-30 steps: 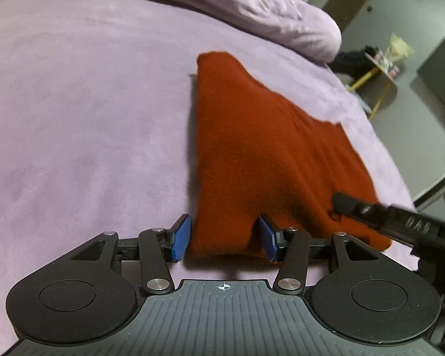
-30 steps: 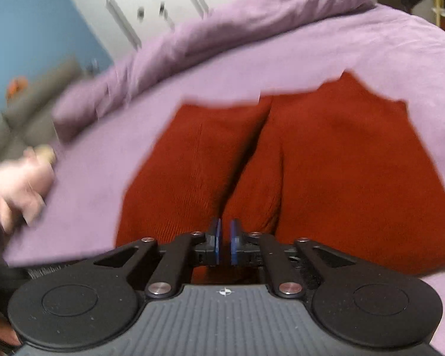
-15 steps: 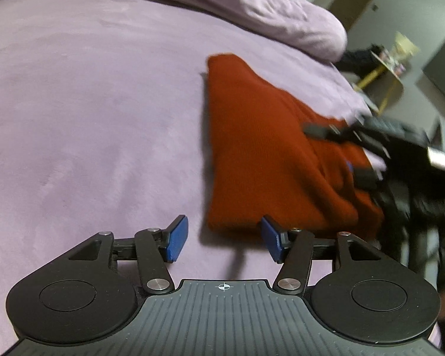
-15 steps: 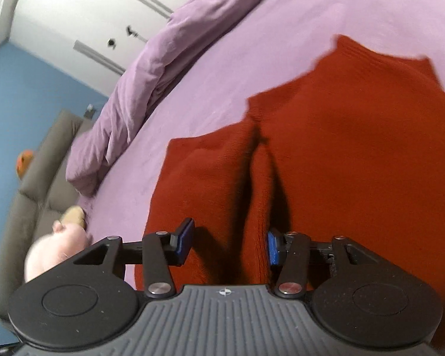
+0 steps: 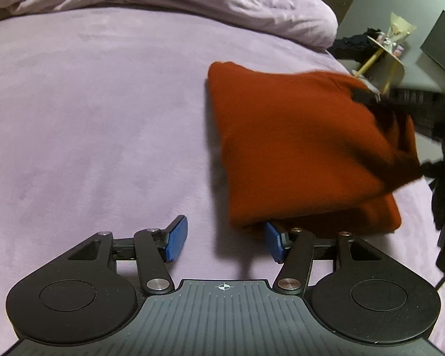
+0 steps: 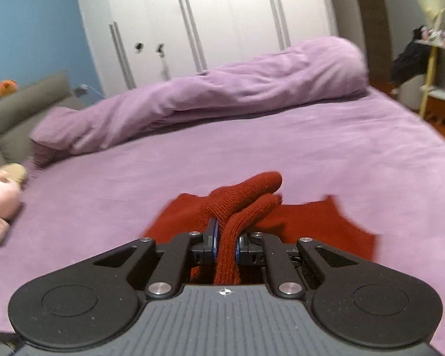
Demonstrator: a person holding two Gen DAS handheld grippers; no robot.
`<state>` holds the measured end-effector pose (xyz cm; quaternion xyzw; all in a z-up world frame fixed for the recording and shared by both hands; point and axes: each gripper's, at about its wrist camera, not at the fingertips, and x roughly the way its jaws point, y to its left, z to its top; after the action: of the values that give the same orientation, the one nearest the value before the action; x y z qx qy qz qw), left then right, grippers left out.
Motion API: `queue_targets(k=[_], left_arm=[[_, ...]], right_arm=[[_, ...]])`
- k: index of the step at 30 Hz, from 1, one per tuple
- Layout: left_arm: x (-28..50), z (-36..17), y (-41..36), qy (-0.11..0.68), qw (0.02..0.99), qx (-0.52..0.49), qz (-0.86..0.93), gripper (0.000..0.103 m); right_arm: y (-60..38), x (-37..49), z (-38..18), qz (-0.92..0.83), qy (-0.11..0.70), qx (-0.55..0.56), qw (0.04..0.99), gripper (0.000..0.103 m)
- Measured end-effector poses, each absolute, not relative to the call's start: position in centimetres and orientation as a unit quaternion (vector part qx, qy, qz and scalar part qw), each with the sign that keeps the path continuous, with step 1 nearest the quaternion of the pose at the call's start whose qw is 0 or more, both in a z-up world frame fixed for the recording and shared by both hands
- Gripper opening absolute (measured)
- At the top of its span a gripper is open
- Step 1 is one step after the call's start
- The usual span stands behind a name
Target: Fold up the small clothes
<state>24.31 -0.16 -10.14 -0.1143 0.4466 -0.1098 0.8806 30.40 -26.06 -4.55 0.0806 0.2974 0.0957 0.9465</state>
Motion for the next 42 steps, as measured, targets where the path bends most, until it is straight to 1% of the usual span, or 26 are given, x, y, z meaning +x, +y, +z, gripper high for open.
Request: queue_targets(k=[3, 5, 6, 7, 8, 9, 10, 11, 13, 14, 15, 16, 17, 19, 21, 23, 25, 27, 28, 29, 30, 31, 33, 38, 41, 42], left_arm=[[24.7, -10.7, -0.8, 0.454, 0.875, -0.124, -0.114, 0.061], [24.9, -11.0, -1.1, 0.463, 0.87, -0.129, -0.113, 0.063], [24.9, -11.0, -1.3, 0.463, 0.87, -0.125, -0.112, 0.062], [24.8, -10.9, -1.5, 0.462, 0.872, -0.119, -0.112, 0.062], [24.8, -10.9, -1.6, 0.461, 0.873, -0.113, -0.112, 0.062], [24.8, -11.0, -1.8, 0.461, 0.874, -0.107, -0.113, 0.062], [24.8, -11.0, -2.0, 0.462, 0.873, -0.101, -0.113, 0.062], [24.8, -11.0, -2.3, 0.463, 0.874, -0.096, -0.112, 0.062], [24.8, -10.9, -2.9, 0.464, 0.875, -0.087, -0.111, 0.063], [24.9, -11.0, -3.1, 0.464, 0.875, -0.082, -0.11, 0.063], [24.9, -11.0, -3.4, 0.464, 0.876, -0.076, -0.108, 0.064], [24.9, -11.0, -3.5, 0.463, 0.877, -0.069, -0.106, 0.065], [24.9, -10.9, -3.7, 0.463, 0.878, -0.064, -0.104, 0.065], [24.8, -10.8, -3.8, 0.461, 0.88, -0.06, -0.099, 0.065], [24.8, -10.7, -3.8, 0.46, 0.881, -0.067, -0.092, 0.065], [25.0, -10.9, -3.9, 0.464, 0.878, -0.079, -0.091, 0.066], [25.0, -10.9, -4.1, 0.463, 0.877, -0.084, -0.094, 0.069], [25.0, -11.0, -4.5, 0.464, 0.877, -0.084, -0.095, 0.067], [25.0, -10.9, -4.6, 0.464, 0.877, -0.083, -0.095, 0.067], [24.9, -10.9, -4.7, 0.463, 0.878, -0.083, -0.095, 0.067], [24.8, -10.8, -4.6, 0.461, 0.878, -0.085, -0.095, 0.067], [24.8, -10.8, -4.4, 0.461, 0.878, -0.089, -0.094, 0.067], [24.9, -10.8, -4.2, 0.463, 0.876, -0.102, -0.091, 0.067], [24.9, -10.9, -4.7, 0.463, 0.875, -0.114, -0.083, 0.067], [25.1, -10.8, -5.6, 0.469, 0.873, -0.107, -0.085, 0.067], [25.2, -10.8, -6.0, 0.469, 0.873, -0.103, -0.089, 0.067]], right_arm=[[-28.0, 30.8, -6.7, 0.068, 0.333, 0.065, 0.938, 0.009], [-28.8, 31.6, -8.7, 0.058, 0.362, 0.076, 0.927, 0.011], [-29.4, 31.7, -9.5, 0.058, 0.373, 0.088, 0.922, 0.014], [-30.0, 31.6, -10.0, 0.06, 0.378, 0.108, 0.917, 0.021], [-30.7, 31.5, -10.2, 0.062, 0.38, 0.141, 0.912, 0.023], [-31.5, 31.3, -10.3, 0.067, 0.379, 0.18, 0.905, 0.027], [-32.0, 31.3, -10.5, 0.073, 0.38, 0.21, 0.898, 0.033], [-32.3, 31.5, -10.8, 0.078, 0.382, 0.233, 0.891, 0.034], [-31.9, 31.9, -11.2, 0.088, 0.385, 0.241, 0.887, 0.035], [-31.2, 32.3, -11.2, 0.094, 0.386, 0.231, 0.888, 0.035], [-30.5, 32.6, -11.2, 0.096, 0.385, 0.214, 0.892, 0.029], [-29.9, 32.7, -11.1, 0.096, 0.384, 0.194, 0.898, 0.015], [-29.1, 32.7, -10.8, 0.096, 0.379, 0.17, 0.905, 0.011], [-28.1, 32.4, -9.6, 0.086, 0.357, 0.103, 0.925, 0.01], [-27.4, 31.3, -7.7, 0.072, 0.311, 0.04, 0.947, 0.01], [-27.1, 30.6, -6.4, 0.05, 0.285, -0.014, 0.957, 0.01], [-27.7, 30.4, -6.2, 0.022, 0.28, -0.044, 0.959, 0.01], [-28.7, 31.3, -7.4, 0.009, 0.305, -0.047, 0.951, 0.012], [-29.3, 31.6, -8.1, 0.015, 0.324, -0.031, 0.945, 0.017], [-30.1, 31.5, -8.5, 0.019, 0.339, -0.007, 0.94, 0.02], [-31.0, 31.0, -8.5, 0.017, 0.341, 0.017, 0.94, 0.028], [-31.9, 30.1, -8.3, 0.011, 0.332, 0.039, 0.942, 0.039], [-34.2, 27.7, -7.8, -0.009, 0.314, 0.093, 0.945, 0.045], [-37.7, 21.1, -9.7, 0.004, 0.333, 0.266, 0.904, 0.045], [-37.8, 20.5, -11.2, 0.041, 0.336, 0.326, 0.882, 0.044], [-37.7, 20.8, -11.5, 0.044, 0.337, 0.34, 0.877, 0.041]])
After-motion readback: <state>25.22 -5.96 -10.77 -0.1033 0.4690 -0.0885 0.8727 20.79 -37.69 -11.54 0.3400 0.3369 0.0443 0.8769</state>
